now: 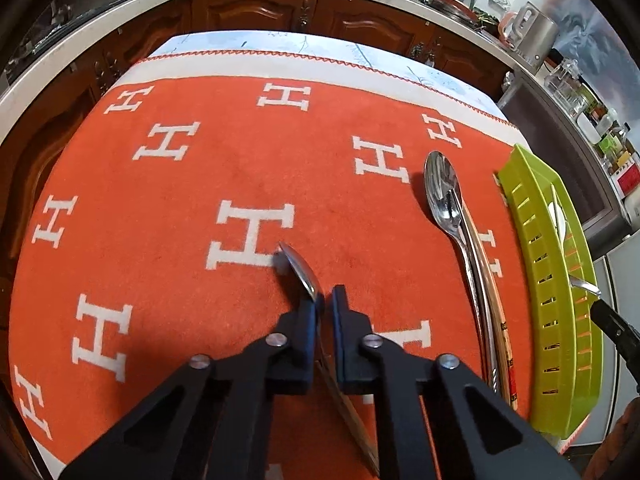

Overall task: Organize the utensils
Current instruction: 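Lower small spoon into tray with left tool while right tool releases large spoon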

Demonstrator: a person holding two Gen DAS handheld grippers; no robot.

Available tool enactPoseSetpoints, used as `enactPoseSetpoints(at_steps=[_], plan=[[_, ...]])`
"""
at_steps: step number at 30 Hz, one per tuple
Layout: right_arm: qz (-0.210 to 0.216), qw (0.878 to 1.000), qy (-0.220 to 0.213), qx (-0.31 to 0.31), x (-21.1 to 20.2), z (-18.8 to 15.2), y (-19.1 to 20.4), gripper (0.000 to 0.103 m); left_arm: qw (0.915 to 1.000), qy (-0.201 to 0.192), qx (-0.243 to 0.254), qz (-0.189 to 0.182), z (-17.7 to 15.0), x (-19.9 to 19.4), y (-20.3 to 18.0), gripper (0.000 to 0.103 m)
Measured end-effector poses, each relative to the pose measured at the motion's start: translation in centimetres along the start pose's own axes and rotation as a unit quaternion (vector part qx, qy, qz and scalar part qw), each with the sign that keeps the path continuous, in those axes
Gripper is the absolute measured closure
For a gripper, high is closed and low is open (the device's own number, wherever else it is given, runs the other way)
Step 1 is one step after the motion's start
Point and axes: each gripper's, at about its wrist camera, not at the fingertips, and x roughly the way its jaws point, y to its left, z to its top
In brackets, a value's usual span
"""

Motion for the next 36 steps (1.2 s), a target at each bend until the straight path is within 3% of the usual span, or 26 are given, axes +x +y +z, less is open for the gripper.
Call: enactPoseSetpoints(at_steps=[11,16,22,27,30,34,36], plan=[[0.021,0.999,-0.007,0.023,-1.2,-0.4,-1.2,0.098,0.9962,0.034,0.011,-0.079,-0.1,-2.9,-2.6,0.102],[0.021,0.999,-0.018,0.040,-2.5,-0.7,-2.6,0.098,0.9881,0.040,0.050,-0.140,0.6,-5.8,-6.9,0.102],[0.012,0.997,-0.029,0.069,-4.0,-0.9,-5.1,0.098,0.9721,0.046,0.127,-0.192,1.4,-7.6,-14.4,0.102],[0.006,0.996,-0.038,0.084,-4.7,-0.9,-6.6,0.098,0.9627,0.058,0.181,-0.192,1.8,-5.7,-20.3,0.102],[0.004,0.995,-0.042,0.088,-4.8,-0.8,-7.0,0.098,0.9614,0.063,0.206,-0.171,1.5,-3.6,-22.4,0.102],[0.004,0.995,-0.040,0.089,-4.8,-1.0,-7.4,0.098,0.9583,0.065,0.238,-0.145,1.1,-1.9,-23.7,0.100],[0.006,0.995,-0.037,0.090,-4.6,-1.1,-7.4,0.098,0.9577,0.068,0.242,-0.140,0.9,-1.5,-23.8,0.094]])
